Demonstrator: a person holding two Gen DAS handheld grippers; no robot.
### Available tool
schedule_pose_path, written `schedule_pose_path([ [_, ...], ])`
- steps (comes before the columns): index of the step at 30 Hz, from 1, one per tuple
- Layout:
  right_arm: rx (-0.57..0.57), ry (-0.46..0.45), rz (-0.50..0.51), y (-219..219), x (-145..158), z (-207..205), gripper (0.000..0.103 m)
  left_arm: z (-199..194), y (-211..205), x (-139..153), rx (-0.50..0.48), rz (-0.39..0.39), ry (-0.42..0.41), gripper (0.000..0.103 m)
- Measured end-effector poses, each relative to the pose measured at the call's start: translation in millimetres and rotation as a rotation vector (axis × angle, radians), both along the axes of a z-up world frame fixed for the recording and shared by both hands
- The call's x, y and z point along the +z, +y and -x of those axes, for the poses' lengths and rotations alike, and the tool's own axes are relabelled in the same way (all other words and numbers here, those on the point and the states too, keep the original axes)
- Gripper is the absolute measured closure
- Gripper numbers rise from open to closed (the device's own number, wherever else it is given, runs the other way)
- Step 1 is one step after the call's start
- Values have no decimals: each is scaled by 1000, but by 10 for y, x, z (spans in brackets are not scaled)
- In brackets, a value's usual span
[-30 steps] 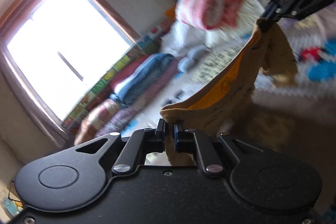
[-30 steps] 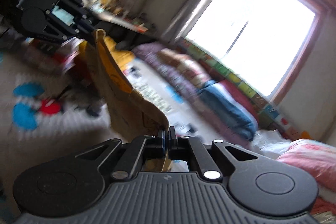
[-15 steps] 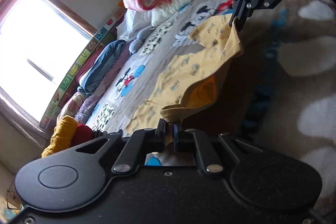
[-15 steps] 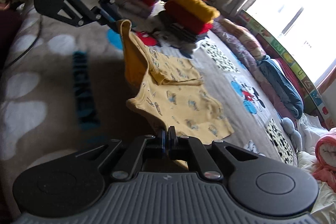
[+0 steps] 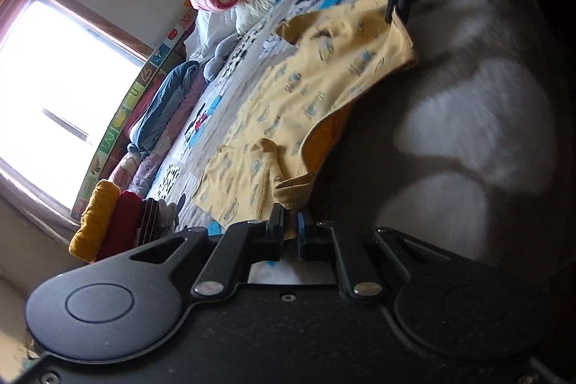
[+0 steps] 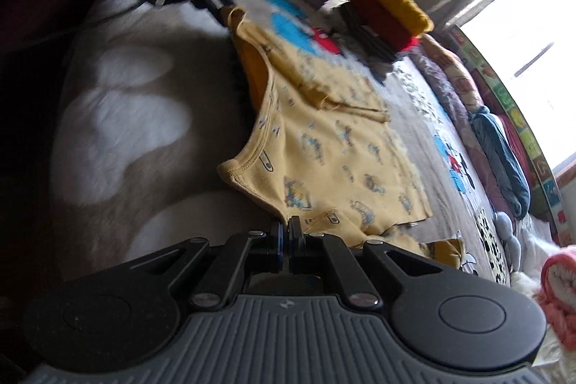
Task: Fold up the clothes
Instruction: 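Lay the shirt flat on the bed and open both tools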
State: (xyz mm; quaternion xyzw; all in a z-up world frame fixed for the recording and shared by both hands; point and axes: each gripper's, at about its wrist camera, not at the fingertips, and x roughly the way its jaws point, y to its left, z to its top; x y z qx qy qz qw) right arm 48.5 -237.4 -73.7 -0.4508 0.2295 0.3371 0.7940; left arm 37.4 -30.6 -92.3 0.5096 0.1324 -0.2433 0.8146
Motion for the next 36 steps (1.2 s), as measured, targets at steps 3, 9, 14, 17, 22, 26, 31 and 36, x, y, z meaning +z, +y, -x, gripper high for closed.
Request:
schedule_pose_path([
  [3, 16, 5, 42, 12, -106, 74, 98, 84, 13, -138, -10, -52, -15, 99],
  [9, 18, -9, 81, -28, -226, 141, 98, 229, 41, -355, -16, -138, -32, 103],
  [14, -10, -27, 93, -52, -196, 220, 98, 255, 78, -189, 53, -70, -7, 93],
  [17, -20, -35, 65, -95, -104, 328, 95, 215, 56, -53, 81, 7, -1, 73],
  [22, -99, 28, -178, -53, 246, 307, 95, -36, -60, 223, 210, 287, 88, 74],
  [26, -281, 139, -489, 15, 359, 23, 94, -307, -201, 218, 338, 454, 192, 75],
  [31, -405, 206, -627, -39, 74, 48, 79, -298, -256, -98, 439, 477, 256, 76],
  [36, -529, 274, -764, -93, -211, 73, 78, -206, 9, 13, 509, 633, 349, 50],
])
